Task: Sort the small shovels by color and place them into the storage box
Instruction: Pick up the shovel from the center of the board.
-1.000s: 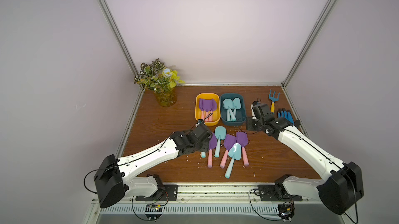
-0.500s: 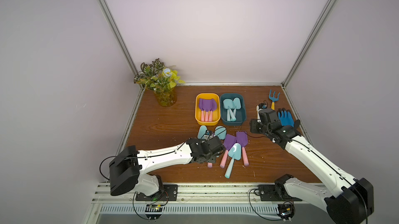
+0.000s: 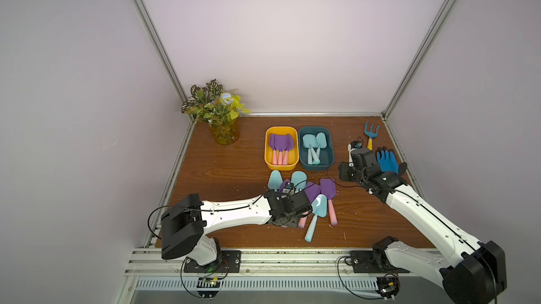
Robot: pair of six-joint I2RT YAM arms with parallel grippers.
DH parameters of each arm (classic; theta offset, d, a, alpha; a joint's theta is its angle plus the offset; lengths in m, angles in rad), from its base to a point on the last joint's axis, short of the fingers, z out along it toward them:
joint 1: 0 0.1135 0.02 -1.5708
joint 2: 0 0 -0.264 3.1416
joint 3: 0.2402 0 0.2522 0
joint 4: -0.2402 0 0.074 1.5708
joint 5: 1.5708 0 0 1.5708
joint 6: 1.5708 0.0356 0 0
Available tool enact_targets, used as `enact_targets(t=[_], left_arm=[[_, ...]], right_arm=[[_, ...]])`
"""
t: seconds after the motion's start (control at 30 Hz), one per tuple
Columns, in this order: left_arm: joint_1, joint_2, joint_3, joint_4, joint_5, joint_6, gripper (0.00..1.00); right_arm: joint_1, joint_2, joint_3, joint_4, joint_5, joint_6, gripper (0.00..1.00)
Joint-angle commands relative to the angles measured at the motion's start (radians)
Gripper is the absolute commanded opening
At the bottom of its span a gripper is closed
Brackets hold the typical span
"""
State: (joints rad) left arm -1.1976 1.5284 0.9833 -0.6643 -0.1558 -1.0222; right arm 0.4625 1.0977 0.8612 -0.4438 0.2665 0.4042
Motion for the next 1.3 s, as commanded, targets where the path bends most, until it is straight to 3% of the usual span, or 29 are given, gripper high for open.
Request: enact_targets(t=[0.0, 1.27], left_arm=[[-0.008, 0.018, 0.014, -0.043, 0.012, 0.006, 0.65], [0.023, 0.136, 0.034, -0.05, 0.013, 0.091, 0.58]], right_arm=[[-0.006, 0.0, -0.001, 0.027, 0.028, -0.02, 0.52], [-0.013, 0.08, 0.021, 0.044, 0.028, -0.052, 0.52]])
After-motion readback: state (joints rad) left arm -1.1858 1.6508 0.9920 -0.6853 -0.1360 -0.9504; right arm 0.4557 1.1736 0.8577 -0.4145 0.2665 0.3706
